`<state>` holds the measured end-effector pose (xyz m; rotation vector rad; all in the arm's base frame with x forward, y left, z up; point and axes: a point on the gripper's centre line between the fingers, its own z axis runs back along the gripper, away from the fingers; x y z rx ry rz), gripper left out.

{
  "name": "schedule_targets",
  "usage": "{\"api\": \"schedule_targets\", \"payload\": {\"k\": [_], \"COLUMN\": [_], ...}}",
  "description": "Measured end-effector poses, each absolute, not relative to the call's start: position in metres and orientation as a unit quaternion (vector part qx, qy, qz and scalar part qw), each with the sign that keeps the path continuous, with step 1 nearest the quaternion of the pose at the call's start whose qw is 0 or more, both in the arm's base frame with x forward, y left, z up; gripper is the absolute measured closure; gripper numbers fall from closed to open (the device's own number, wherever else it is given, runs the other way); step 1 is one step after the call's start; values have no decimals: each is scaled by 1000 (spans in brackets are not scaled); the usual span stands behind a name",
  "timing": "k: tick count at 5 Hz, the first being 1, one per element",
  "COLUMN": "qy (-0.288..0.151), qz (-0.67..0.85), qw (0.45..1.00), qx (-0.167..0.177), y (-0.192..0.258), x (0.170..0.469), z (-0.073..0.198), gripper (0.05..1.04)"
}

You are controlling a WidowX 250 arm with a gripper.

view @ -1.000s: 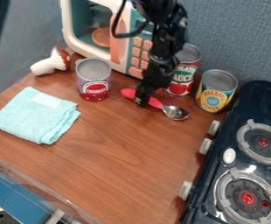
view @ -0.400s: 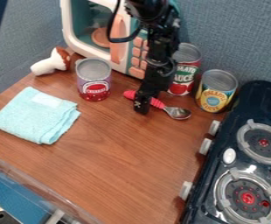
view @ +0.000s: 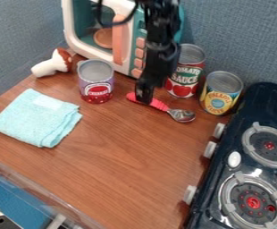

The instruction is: Move the red spoon to the upper right of the table

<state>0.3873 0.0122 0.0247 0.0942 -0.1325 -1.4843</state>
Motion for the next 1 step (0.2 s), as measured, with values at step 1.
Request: {"api": "schedule_targets", "payload": {"k": [1], "qy": [-106], "qz": [-677], "qw": [727], "qx": [55], "y": [26], "x": [376], "z": [56], "gripper": [83]}}
